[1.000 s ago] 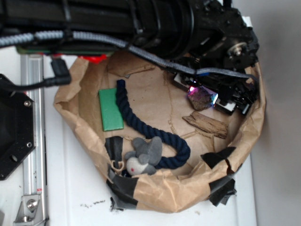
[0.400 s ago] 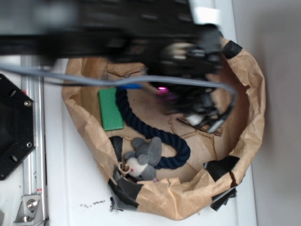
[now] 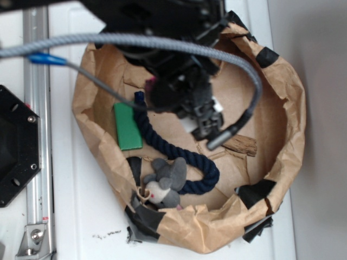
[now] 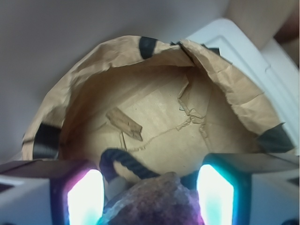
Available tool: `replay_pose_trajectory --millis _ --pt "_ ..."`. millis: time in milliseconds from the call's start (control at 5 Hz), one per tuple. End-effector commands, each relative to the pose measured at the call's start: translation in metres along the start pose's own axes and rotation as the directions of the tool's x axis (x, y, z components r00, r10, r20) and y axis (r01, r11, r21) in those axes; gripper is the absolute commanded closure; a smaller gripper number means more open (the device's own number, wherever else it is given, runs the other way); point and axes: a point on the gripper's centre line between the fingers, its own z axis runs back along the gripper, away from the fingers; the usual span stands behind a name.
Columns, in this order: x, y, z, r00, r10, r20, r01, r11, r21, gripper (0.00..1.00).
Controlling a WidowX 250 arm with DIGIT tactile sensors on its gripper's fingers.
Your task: Grab the rock.
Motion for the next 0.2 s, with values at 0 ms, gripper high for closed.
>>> replay_pose_trajectory --millis 0 --pt "0.0243 0.0103 0.0083 0.999 -0.003 0.033 0.002 1.000 0.023 1.00"
